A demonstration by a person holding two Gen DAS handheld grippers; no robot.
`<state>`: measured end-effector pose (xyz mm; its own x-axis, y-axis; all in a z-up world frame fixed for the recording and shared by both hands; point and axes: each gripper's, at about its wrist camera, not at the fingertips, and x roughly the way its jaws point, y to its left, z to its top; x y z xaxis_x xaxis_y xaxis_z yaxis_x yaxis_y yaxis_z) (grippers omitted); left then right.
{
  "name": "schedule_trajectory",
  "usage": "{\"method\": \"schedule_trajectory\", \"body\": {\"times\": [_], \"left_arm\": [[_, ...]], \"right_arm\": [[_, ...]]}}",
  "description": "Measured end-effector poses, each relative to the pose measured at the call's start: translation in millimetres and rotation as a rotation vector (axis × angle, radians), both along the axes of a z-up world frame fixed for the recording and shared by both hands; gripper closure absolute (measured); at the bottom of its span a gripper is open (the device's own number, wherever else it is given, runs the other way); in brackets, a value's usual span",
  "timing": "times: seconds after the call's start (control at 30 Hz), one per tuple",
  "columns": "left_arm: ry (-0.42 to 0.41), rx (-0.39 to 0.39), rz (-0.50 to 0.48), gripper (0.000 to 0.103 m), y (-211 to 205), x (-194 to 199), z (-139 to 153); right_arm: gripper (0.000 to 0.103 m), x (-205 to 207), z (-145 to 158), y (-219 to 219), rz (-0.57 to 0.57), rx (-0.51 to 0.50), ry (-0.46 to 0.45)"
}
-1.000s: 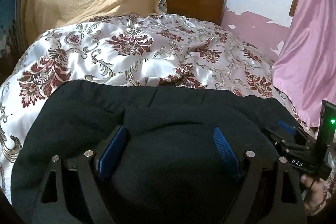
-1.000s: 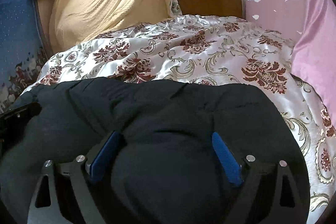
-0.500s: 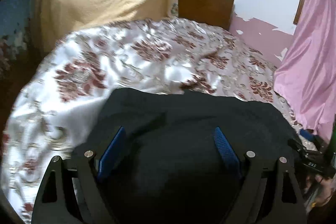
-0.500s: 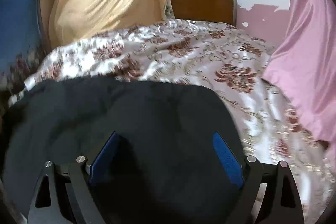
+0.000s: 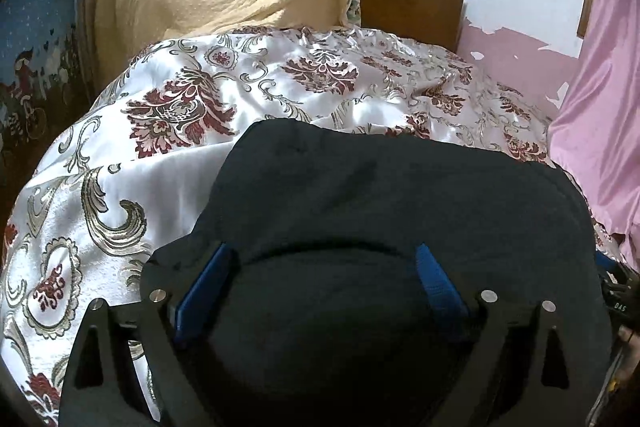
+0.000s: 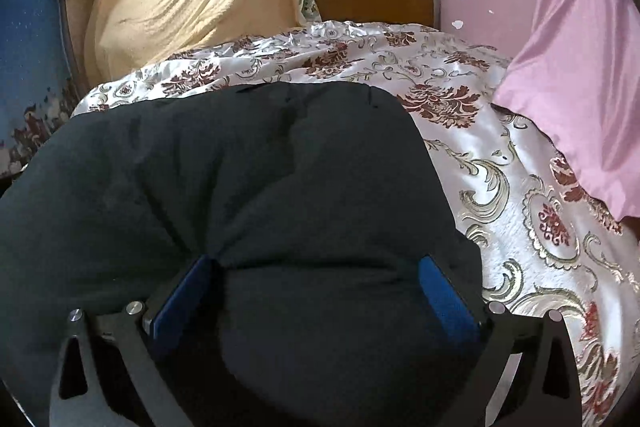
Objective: Fold large clothes
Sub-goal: 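Grasp the edge of the folded black jacket with both grippers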
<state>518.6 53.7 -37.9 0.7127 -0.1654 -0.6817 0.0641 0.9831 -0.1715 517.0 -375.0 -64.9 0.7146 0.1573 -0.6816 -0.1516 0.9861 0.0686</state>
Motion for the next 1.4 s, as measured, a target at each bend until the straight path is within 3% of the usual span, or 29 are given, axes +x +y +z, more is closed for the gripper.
{"method": "schedule_trajectory", "body": {"times": [0.33,0.57,0.63,0.73,0.83,0.97,1.03,1.17,1.4], "left_arm": [[0.000,-0.085,-0.007,0.007,11,1,-1],[0.051,-0.221,-0.004,0.007,40,-26,36],[0.054,-0.209,-0.051,0.007,47,-43,48],[0.059,-0.116,-0.123,0.007,54,-76,55],[0.072,-0.056,-0.164,0.007,58,-109,48],[0.127,-0.116,-0.201,0.007,59,-132,27],[0.152,-0.137,-0.230,0.007,53,-136,20],[0.183,-0.107,-0.267,0.007,37,-135,10],[0.241,-0.146,-0.268,0.007,34,-131,-16]], "right_arm": [[0.000,-8,-2,-4,-0.008,0.052,-0.041],[0.000,-27,21,1,-0.021,-0.008,-0.054],[0.000,-40,36,-1,0.008,-0.005,-0.057],[0.000,-57,49,-19,0.049,0.057,-0.011],[0.000,-81,53,-43,0.052,0.139,0.038],[0.000,-113,51,-66,0.013,0.188,0.062],[0.000,-131,48,-74,-0.003,0.212,0.069],[0.000,-155,44,-86,-0.026,0.233,0.073],[0.000,-162,32,-92,-0.036,0.263,0.083]]}}
